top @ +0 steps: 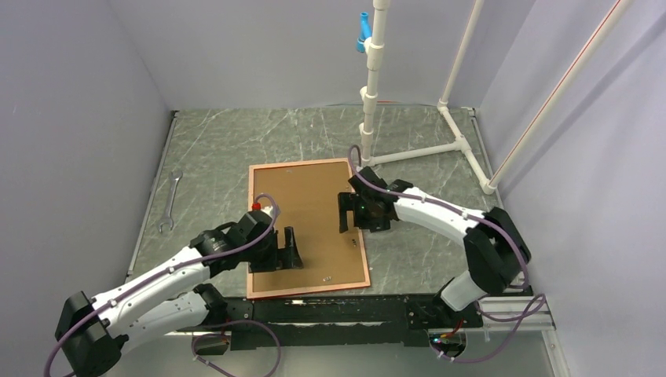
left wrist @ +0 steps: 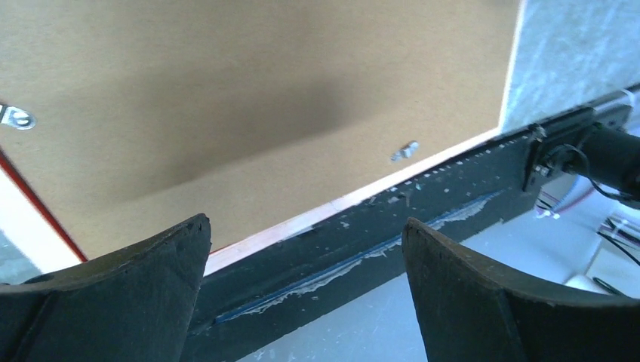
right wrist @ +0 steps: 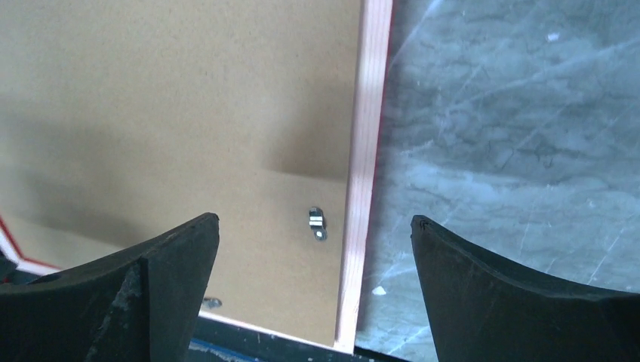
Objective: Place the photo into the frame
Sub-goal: Place the photo frame item in the photo frame.
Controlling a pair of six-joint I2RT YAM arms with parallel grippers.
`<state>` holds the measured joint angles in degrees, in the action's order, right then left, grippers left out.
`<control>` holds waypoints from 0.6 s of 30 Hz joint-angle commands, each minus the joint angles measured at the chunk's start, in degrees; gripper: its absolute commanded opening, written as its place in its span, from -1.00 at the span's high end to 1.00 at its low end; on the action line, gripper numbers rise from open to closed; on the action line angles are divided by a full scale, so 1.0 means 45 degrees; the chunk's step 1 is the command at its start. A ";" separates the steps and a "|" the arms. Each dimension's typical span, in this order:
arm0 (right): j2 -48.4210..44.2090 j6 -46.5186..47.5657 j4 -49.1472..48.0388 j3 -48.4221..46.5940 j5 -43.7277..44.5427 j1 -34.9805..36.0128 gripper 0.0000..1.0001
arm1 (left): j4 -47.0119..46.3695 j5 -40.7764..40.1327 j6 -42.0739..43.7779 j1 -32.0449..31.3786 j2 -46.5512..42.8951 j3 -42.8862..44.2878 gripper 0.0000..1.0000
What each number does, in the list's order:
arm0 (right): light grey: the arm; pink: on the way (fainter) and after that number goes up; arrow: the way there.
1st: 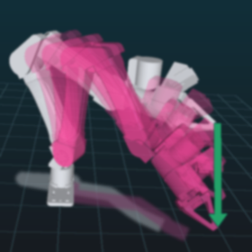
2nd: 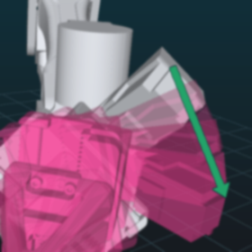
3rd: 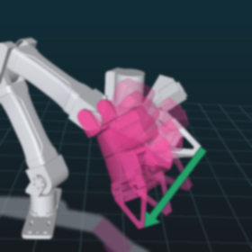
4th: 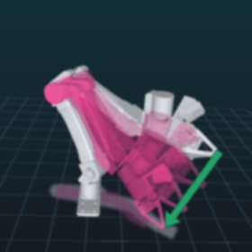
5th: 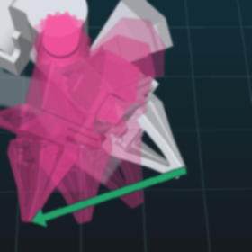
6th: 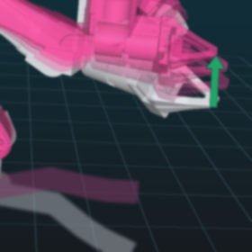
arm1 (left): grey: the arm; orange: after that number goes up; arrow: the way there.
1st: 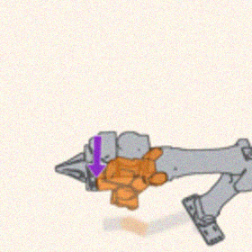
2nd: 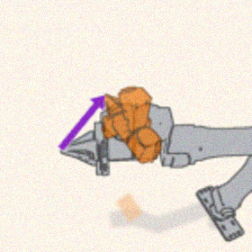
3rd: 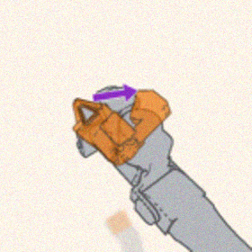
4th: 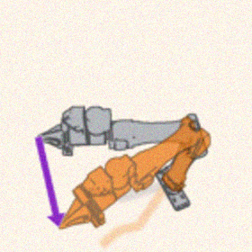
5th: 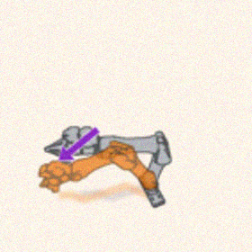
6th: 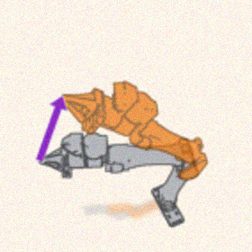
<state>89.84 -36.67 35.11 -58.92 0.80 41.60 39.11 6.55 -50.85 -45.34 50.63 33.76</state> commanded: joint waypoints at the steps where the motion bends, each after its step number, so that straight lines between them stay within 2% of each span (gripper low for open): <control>1: -0.1473 -0.0349 -0.1038 0.0781 -0.1055 -0.0263 -0.99 | -0.1162 0.0039 -0.0708 -0.0492 -0.0574 -0.0119 -0.99; 13: -0.3044 -0.0389 -0.1513 0.1643 -0.1851 -0.1177 -0.95 | -0.2026 0.0036 -0.0496 -0.0461 0.0346 0.0362 -0.99; 18: -0.2809 -0.0356 -0.1455 0.1356 -0.1608 -0.1308 -0.92 | -0.2033 0.0770 -0.0002 0.1007 0.0863 0.0449 -0.99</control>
<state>77.58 -37.91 30.26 -51.68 -6.52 36.03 32.05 7.68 -52.95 -45.43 53.49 33.50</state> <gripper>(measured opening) 0.972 0.994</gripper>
